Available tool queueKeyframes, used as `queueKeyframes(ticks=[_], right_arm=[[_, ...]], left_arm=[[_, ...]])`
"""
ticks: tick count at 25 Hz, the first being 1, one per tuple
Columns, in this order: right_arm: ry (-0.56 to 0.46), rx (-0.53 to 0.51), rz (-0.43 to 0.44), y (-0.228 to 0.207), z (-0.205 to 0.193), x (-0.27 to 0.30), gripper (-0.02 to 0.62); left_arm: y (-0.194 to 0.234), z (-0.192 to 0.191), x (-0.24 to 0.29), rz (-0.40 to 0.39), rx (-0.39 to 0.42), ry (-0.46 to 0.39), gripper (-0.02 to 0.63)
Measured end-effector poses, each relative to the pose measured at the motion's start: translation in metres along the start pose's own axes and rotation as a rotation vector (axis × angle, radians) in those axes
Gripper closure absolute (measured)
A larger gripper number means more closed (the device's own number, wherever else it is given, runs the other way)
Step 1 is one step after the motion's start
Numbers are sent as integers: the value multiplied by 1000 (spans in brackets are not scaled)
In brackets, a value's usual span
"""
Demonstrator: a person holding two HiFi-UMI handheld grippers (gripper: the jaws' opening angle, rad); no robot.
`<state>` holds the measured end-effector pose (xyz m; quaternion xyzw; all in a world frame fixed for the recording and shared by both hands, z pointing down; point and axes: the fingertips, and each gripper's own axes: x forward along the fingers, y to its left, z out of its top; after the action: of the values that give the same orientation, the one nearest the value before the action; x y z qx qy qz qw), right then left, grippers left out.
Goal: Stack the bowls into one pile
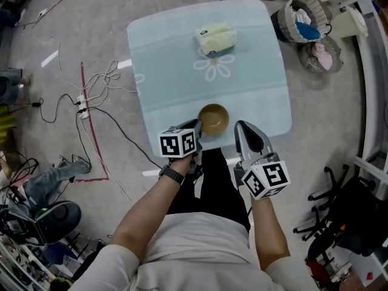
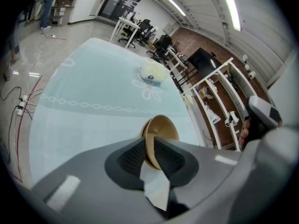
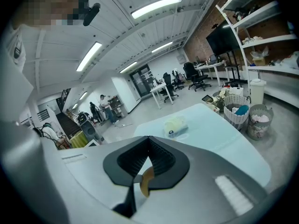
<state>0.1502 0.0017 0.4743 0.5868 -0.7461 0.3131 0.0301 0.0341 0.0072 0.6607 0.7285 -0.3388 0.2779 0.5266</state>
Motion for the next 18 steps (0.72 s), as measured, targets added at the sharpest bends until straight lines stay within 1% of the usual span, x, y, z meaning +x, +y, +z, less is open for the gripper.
queueKeyframes(ticks=[8,13,16,18], right_arm=[[0,-12,25,11,3,6,584],[-12,-34,36,22,11,8,584],[-27,-49,37,31,19,2,584],[-36,-58,37,39,27,-3,584]], left_arm=[[3,7,-17,13,11,-38,580],[-1,25,-37,20,32,-89,580],[-10,35,-56,-1,38,-133,583],[-21,43,-72,-20,61,-162,590]])
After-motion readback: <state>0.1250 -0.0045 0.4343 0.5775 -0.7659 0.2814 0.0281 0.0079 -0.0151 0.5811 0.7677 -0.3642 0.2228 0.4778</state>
